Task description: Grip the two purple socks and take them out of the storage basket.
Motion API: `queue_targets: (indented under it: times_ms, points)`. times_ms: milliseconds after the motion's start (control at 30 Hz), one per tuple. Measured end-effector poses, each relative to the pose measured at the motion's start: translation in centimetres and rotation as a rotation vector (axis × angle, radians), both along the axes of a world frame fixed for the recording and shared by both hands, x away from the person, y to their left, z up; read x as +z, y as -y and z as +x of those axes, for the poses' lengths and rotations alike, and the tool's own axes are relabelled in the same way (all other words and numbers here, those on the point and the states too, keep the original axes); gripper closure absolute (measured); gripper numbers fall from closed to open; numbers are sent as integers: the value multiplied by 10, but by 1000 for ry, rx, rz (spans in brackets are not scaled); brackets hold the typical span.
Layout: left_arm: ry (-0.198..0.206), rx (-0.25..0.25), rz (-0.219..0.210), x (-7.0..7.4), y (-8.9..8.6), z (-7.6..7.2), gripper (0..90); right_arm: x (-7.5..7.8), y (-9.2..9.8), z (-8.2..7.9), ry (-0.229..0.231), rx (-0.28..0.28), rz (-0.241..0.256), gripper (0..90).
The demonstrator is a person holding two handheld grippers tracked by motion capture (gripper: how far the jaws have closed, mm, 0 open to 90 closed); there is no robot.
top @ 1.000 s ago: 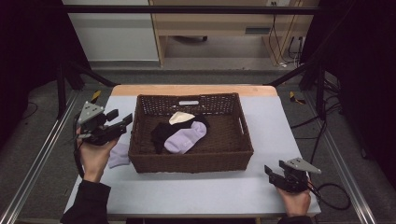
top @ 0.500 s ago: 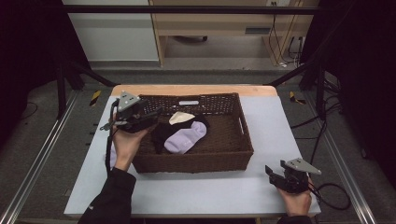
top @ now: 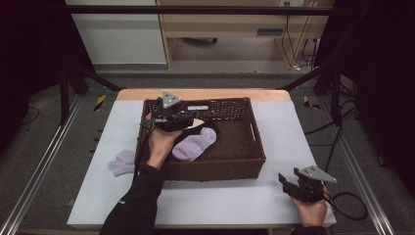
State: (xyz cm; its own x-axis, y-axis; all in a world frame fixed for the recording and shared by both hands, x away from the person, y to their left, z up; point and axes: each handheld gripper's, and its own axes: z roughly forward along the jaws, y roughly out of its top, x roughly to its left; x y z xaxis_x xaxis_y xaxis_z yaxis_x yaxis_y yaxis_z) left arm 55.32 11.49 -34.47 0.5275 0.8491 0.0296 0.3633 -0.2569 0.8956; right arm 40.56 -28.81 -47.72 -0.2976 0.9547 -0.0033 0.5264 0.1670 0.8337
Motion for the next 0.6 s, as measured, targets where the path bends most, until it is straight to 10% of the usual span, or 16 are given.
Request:
queue_targets:
  times_ms: [600]
  points:
    - [-161,-84,216,-44,37,18,436,-2,-1,1,-16,16,-2,387]
